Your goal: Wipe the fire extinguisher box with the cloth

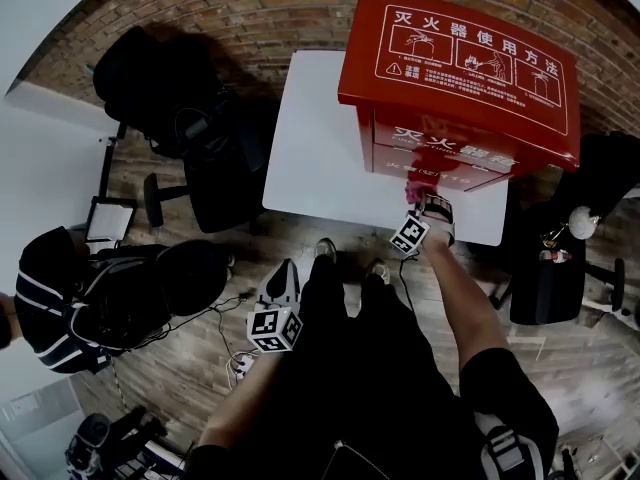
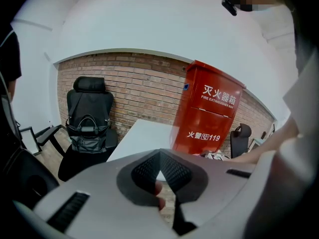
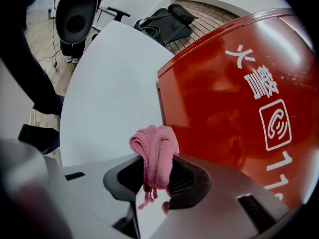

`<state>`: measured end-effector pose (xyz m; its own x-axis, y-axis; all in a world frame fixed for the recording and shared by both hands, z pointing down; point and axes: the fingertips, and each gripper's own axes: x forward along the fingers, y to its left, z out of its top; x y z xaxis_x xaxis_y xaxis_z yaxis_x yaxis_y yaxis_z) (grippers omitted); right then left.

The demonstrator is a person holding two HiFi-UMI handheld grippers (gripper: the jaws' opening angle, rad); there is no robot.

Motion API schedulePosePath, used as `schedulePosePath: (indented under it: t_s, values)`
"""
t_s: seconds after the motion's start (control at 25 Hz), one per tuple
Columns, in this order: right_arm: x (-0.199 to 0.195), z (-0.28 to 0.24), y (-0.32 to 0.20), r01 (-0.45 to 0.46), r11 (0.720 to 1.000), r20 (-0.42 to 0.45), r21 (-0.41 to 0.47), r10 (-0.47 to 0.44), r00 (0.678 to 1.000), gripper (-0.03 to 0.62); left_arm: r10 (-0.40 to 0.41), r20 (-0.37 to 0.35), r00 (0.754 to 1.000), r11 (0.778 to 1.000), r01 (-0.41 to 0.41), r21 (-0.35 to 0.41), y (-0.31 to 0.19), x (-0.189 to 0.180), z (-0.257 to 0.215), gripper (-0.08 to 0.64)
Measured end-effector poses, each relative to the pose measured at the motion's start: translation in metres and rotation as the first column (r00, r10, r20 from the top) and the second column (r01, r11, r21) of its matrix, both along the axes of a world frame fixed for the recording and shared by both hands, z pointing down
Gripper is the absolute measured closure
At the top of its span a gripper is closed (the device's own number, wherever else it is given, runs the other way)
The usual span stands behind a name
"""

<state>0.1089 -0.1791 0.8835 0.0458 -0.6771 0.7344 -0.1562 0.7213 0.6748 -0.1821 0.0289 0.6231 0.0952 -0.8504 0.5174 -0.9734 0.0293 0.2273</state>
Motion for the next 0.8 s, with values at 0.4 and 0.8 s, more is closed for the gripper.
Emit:
schedulePosePath:
  t_s: [0.4,0.8]
  values:
    - [0.026,0.003,0.003,0.008,1.000,0.004,0.014,-0.008,1.000,0.478,0.025,0.022,0.999,1.000,-0.026,0.016,-0.009,0.008,-0.004,0.541]
    - [0.024,-0.001,0.001,0.011,1.000,0.018,0.021,-0.011,1.000,0.479,0.110,0.080,0.991,0.973,-0.124,0.196,-0.077,0.033,-0.063,0.541]
